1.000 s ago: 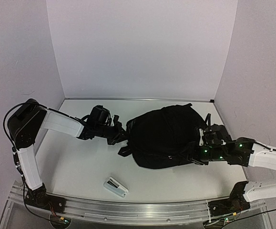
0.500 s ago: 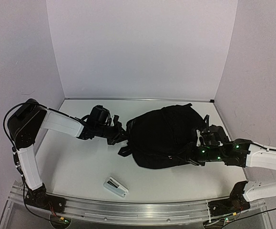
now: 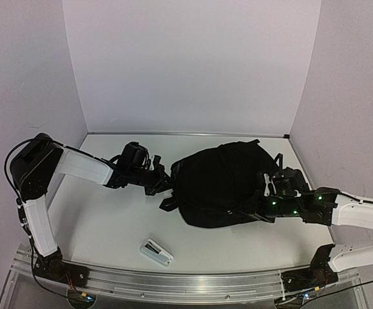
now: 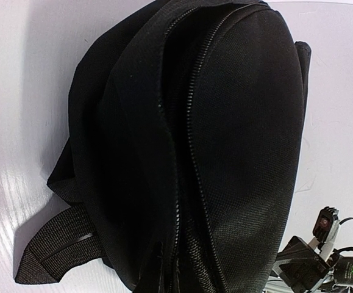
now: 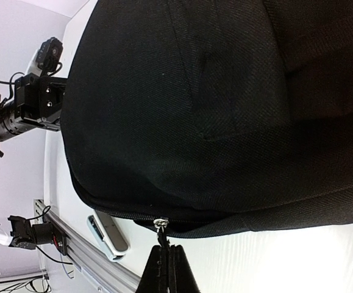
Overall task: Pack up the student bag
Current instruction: Zip the student bag at the center of the board.
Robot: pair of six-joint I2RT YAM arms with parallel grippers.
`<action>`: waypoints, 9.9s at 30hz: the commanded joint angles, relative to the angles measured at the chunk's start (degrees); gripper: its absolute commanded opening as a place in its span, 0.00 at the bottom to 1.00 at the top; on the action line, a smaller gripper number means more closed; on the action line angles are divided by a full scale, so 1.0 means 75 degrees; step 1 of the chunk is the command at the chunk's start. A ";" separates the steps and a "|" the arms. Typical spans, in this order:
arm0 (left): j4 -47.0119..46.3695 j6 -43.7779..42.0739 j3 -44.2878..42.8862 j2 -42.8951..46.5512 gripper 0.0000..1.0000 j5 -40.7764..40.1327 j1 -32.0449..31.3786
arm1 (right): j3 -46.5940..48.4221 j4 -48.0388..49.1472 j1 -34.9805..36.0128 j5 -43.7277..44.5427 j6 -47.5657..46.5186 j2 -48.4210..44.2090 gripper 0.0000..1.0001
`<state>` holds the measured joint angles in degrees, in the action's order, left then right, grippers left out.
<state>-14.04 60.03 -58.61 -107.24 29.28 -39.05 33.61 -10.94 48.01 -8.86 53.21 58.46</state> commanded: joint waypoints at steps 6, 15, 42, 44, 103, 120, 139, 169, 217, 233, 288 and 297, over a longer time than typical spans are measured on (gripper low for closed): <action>-0.0377 0.0000 -0.0163 0.0161 0.00 0.0244 0.0038 | 0.0610 0.0872 0.0009 -0.0633 -0.0399 0.0234 0.00; -0.0114 -0.0079 0.0233 0.0687 0.00 -0.0114 0.0038 | 0.1031 0.1668 0.0596 -0.0613 -0.0467 0.0942 0.00; 0.2528 -0.1850 0.0881 0.3127 0.50 -0.2901 0.0041 | 0.2918 0.3345 0.1891 0.0570 -0.0579 0.3659 0.00; 0.2664 -0.2202 0.1067 0.3695 0.61 -0.3064 0.0027 | 0.2973 0.3345 0.1893 0.0598 -0.0594 0.3715 0.01; 0.1269 -0.2274 0.0851 0.2724 0.06 -0.1627 -0.2024 | 0.2088 0.1767 0.1944 0.2272 -0.1484 0.1855 0.51; 0.1310 -0.2156 0.1452 0.3770 0.00 -0.2330 -0.2012 | 0.2899 0.0768 0.2394 0.2560 -0.5119 0.3574 0.63; 0.1396 -0.2301 0.1409 0.4016 0.00 -0.2440 -0.1813 | 0.3974 0.0635 0.3047 0.4417 -0.6318 0.5196 0.27; 0.1805 -0.3642 0.0564 0.3683 0.00 -0.1492 0.0792 | 0.2949 0.0069 0.3279 0.3704 -0.4987 0.3868 0.00; 0.0363 -0.2628 0.1682 0.3332 0.00 0.0006 0.1245 | 0.7642 -0.0564 0.3112 0.5252 -0.5251 0.7706 0.66; 0.0591 -0.2664 0.1622 0.3506 0.00 -0.0394 0.1246 | 0.6564 -0.0031 0.2962 0.4650 -0.5246 0.6988 0.00; -0.0508 -0.2898 0.0416 0.1631 0.00 0.1012 0.1269 | 0.2056 -0.0305 0.3360 -0.1701 -0.3708 0.2726 0.00; -0.0665 -0.2863 0.0595 0.1783 0.00 0.1553 0.1269 | 0.3602 -0.0295 0.3355 0.1893 -0.2880 0.2817 0.66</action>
<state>-14.87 38.02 -52.93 -95.11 38.79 -29.93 54.30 -13.56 73.23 -7.97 28.34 80.34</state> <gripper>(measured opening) 0.018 0.594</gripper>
